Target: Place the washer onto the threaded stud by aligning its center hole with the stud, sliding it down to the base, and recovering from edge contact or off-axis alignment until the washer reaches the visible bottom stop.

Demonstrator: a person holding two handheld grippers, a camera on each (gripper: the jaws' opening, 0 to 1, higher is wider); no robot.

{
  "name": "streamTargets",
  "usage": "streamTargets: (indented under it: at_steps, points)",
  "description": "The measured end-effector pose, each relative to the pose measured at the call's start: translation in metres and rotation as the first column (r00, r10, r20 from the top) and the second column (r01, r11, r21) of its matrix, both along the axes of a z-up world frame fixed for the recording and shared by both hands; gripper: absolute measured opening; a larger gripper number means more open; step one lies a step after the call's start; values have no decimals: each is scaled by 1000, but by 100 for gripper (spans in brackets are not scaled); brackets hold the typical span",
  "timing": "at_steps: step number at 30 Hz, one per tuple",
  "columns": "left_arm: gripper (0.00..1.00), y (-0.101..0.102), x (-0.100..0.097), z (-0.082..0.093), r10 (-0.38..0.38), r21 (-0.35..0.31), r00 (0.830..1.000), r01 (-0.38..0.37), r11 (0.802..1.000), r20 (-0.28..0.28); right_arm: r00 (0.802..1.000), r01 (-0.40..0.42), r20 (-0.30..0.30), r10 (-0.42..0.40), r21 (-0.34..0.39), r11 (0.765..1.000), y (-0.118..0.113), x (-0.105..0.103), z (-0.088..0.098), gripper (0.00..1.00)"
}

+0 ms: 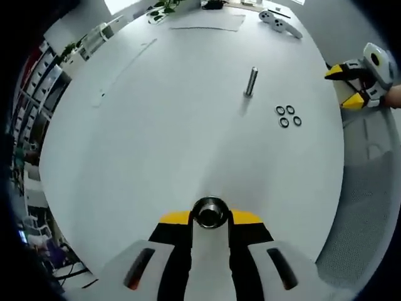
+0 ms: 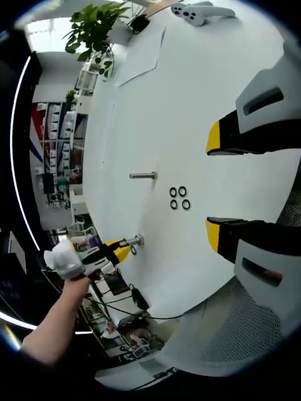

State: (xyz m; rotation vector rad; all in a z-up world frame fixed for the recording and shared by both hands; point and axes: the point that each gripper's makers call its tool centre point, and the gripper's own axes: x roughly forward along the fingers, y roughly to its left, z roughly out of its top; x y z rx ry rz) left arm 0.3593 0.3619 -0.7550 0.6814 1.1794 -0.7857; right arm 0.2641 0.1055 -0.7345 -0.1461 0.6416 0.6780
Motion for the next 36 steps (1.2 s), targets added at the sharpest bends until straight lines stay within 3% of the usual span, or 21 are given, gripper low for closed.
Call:
streamTargets:
  at_steps: [11, 18, 29, 36]
  points:
    - [19, 0, 0, -23, -30, 57, 999, 33, 998, -36, 1000, 2, -3, -2, -8, 1000, -1, 0, -1, 42]
    - [19, 0, 0, -28, -44, 68, 998, 47, 997, -44, 1000, 1, -7, -1, -10, 1000, -1, 0, -3, 42]
    - [21, -2, 0, -29, -30, 34, 998, 32, 999, -47, 1000, -3, -12, 3, -14, 1000, -1, -1, -3, 42]
    - [23, -3, 0, -28, 22, -6, 999, -22, 1000, -40, 1000, -3, -12, 3, -16, 1000, -2, -1, -4, 42]
